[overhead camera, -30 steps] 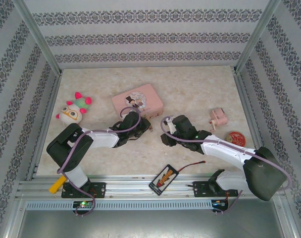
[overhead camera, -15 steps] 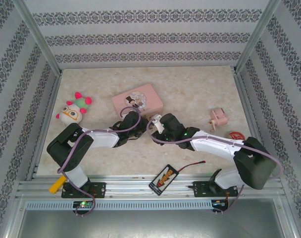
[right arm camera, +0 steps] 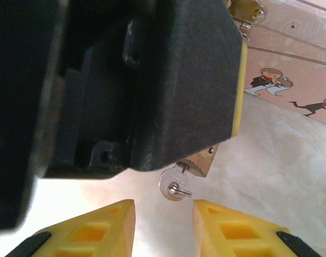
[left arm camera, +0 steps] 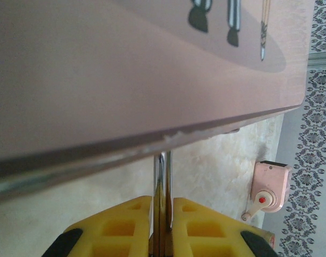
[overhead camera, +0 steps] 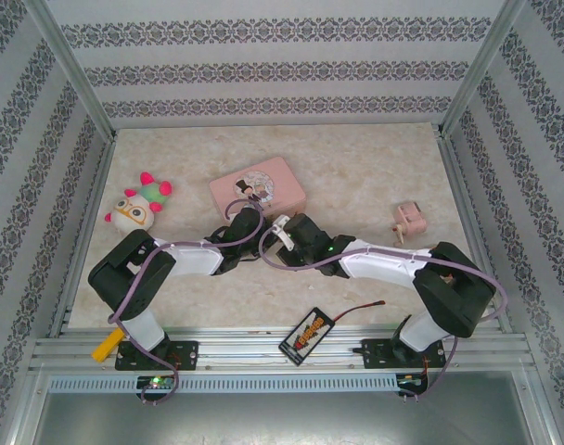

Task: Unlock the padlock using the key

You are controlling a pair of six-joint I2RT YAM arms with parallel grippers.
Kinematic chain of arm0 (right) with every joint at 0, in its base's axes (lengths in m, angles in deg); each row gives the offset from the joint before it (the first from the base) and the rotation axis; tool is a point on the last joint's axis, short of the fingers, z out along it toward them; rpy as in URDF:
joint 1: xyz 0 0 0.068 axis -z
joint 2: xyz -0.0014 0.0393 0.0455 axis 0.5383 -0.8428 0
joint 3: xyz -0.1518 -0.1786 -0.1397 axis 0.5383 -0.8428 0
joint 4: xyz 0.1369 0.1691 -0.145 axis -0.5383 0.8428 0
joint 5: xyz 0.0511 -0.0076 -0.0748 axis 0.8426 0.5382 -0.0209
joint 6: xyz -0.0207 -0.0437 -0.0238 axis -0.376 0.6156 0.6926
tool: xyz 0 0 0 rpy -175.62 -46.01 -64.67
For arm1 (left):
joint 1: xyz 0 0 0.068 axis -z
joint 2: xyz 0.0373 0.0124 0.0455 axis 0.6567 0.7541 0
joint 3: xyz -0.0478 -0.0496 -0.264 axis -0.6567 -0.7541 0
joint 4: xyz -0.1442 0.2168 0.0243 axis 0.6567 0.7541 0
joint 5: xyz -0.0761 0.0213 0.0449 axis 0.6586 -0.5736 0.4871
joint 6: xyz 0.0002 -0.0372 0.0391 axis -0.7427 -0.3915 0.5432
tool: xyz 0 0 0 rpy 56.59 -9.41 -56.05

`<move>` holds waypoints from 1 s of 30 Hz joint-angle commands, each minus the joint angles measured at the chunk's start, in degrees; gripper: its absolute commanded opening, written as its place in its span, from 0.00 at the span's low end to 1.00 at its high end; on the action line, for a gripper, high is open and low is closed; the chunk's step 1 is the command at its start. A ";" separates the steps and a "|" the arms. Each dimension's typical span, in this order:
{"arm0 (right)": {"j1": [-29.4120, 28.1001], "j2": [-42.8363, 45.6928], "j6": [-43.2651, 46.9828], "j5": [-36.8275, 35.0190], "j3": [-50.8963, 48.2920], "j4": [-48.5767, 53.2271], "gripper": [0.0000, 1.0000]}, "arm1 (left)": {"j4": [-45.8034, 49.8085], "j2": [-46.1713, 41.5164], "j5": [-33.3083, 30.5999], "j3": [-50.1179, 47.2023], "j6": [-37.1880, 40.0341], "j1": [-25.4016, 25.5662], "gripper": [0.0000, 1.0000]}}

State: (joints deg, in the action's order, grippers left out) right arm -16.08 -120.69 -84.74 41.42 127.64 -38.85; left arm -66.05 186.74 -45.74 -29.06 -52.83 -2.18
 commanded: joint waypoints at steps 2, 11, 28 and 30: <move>-0.71 -1.07 1.52 -1.09 1.97 -0.82 0.34 | 0.60 1.38 2.81 0.65 -1.84 -0.02 0.00; -0.75 -3.50 1.27 -0.74 2.28 -2.30 0.34 | 0.88 1.53 3.16 1.13 -1.61 -0.01 0.00; 0.42 -8.10 0.82 -2.33 3.86 -5.30 0.30 | 2.17 2.00 4.48 2.50 -0.82 -0.02 0.00; 1.11 -8.11 0.35 -1.21 3.62 -5.85 0.27 | 2.21 1.95 4.71 2.64 -0.73 -0.02 0.00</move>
State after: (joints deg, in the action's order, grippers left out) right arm -15.66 -126.25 -84.33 39.19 130.52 -42.63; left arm -65.97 187.89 -45.85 -27.94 -52.24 -3.29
